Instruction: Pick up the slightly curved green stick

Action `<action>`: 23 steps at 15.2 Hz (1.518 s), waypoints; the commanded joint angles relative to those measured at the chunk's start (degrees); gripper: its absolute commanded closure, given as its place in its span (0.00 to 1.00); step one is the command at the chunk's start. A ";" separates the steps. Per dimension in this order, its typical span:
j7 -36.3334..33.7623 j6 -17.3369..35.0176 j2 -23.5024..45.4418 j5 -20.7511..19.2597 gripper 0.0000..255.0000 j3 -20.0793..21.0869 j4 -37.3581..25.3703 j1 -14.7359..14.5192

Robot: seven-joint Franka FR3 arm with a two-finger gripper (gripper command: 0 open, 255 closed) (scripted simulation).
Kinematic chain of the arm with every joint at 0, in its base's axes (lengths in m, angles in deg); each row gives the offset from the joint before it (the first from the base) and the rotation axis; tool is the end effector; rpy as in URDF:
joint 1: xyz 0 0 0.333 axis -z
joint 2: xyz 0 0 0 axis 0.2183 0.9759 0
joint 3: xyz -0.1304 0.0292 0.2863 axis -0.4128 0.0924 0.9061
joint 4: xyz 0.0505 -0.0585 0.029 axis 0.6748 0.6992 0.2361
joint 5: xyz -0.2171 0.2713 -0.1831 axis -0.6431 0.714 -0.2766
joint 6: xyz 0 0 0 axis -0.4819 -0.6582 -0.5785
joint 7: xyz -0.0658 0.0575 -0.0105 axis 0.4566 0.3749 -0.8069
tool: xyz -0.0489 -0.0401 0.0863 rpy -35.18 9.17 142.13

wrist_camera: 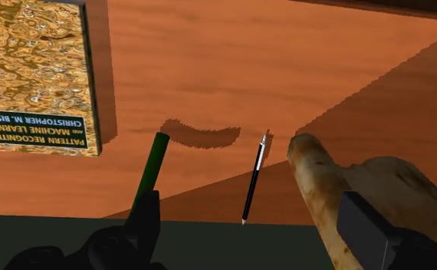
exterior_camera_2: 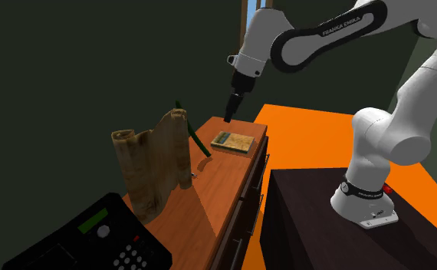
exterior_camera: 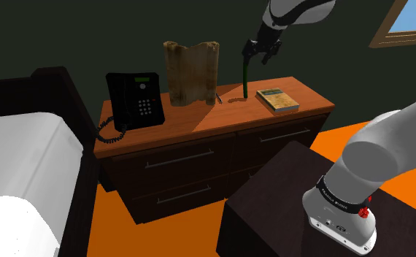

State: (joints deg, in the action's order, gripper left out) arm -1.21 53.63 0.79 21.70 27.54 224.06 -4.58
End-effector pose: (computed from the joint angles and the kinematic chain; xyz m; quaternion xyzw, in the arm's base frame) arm 0.4313 -0.1145 0.4949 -0.9747 0.1616 -0.1542 0.0030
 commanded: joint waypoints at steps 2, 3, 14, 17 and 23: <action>-1.12 6.34 6.25 -0.08 0.00 -0.78 -1.80 0.88; -1.46 8.17 8.16 -0.07 0.00 -1.05 -2.46 1.17; -4.02 24.00 29.63 2.79 0.00 -4.22 -14.23 4.01; -4.24 26.86 35.48 4.54 0.00 -4.76 -18.79 5.08; -3.66 30.72 40.29 6.41 0.00 -4.35 -20.49 6.17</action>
State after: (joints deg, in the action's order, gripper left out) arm -4.97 83.80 40.56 27.90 23.08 203.60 1.51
